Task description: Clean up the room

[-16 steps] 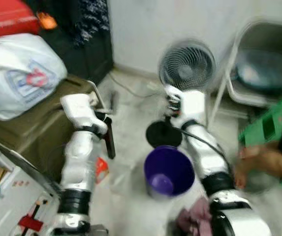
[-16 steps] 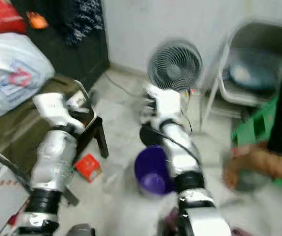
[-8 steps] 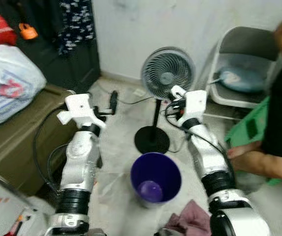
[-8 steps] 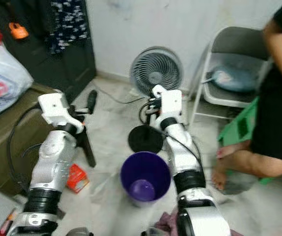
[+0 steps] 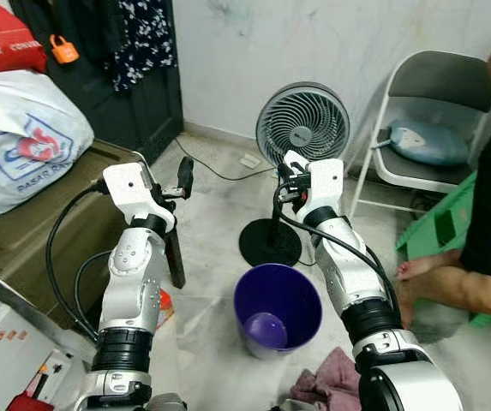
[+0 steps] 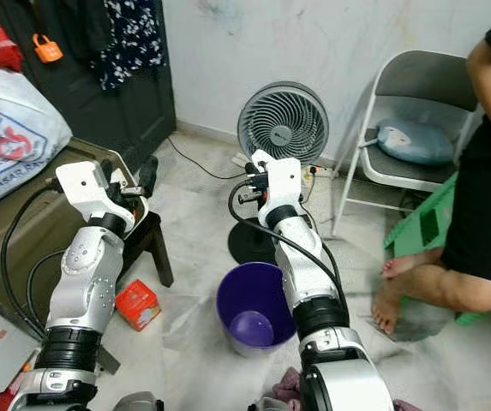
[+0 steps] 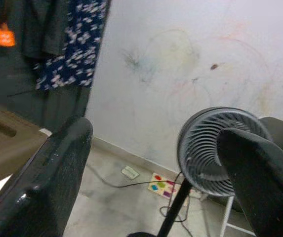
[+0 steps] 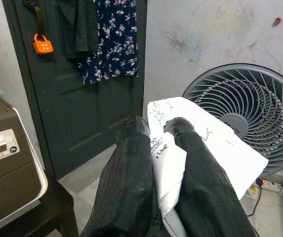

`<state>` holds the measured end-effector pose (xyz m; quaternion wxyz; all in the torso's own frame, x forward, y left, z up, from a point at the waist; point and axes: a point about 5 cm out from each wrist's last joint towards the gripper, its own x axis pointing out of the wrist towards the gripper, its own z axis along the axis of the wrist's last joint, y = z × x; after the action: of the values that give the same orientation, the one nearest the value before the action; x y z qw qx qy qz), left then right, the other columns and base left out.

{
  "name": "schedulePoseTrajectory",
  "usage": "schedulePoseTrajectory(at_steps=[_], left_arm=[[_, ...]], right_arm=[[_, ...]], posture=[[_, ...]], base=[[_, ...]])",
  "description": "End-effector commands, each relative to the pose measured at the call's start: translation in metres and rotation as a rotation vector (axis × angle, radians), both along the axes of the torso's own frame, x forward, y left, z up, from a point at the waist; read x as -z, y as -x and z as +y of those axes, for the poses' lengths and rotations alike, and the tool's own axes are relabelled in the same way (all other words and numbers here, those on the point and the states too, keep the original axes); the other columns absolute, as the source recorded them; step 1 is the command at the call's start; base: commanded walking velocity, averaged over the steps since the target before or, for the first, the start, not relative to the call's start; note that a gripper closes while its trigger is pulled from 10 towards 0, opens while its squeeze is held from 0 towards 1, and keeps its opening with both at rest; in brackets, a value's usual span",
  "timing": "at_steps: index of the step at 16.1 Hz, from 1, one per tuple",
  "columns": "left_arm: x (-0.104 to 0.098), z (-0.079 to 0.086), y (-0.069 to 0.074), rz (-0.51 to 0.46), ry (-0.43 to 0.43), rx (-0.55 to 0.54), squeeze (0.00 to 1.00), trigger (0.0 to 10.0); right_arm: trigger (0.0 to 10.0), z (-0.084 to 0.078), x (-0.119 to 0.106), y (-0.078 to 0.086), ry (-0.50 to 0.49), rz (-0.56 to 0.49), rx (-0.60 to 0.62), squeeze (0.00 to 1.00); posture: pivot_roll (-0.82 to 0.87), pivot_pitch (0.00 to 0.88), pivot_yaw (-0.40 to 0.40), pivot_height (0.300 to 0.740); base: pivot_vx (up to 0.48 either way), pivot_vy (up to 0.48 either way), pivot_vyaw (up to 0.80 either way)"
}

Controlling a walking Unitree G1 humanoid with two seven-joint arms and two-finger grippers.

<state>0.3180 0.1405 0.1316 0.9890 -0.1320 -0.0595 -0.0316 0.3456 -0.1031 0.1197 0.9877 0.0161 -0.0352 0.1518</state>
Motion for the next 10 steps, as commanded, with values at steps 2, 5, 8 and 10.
schedulePoseTrajectory(at_steps=[2,5,8,10], left_arm=[[0.0012,-0.0013,-0.0023,0.022,-0.001,-0.002,0.00,10.0],[0.0008,-0.0025,-0.0025,0.018,0.005,0.010,0.00,10.0],[0.0008,-0.0025,-0.0023,0.020,0.007,0.008,0.00,10.0],[0.0005,-0.0024,-0.0026,0.020,0.010,0.007,0.00,10.0]], right_arm=[[10.0,-0.0032,-0.0037,-0.0029,-0.009,-0.008,0.014,0.00],[10.0,-0.0032,-0.0034,-0.0029,-0.012,-0.005,0.015,0.00],[10.0,-0.0035,-0.0036,-0.0028,-0.014,-0.006,0.016,0.00],[10.0,-0.0036,-0.0039,-0.0032,-0.015,-0.005,0.018,0.00]], posture=[[0.02,0.000,-0.038,0.740],[0.02,0.000,-0.038,0.740],[0.02,0.000,-0.038,0.740],[0.02,0.000,-0.037,0.740]], base=[[0.000,0.000,0.00],[0.000,0.000,0.00],[0.000,0.000,0.00],[0.000,0.000,0.00]])
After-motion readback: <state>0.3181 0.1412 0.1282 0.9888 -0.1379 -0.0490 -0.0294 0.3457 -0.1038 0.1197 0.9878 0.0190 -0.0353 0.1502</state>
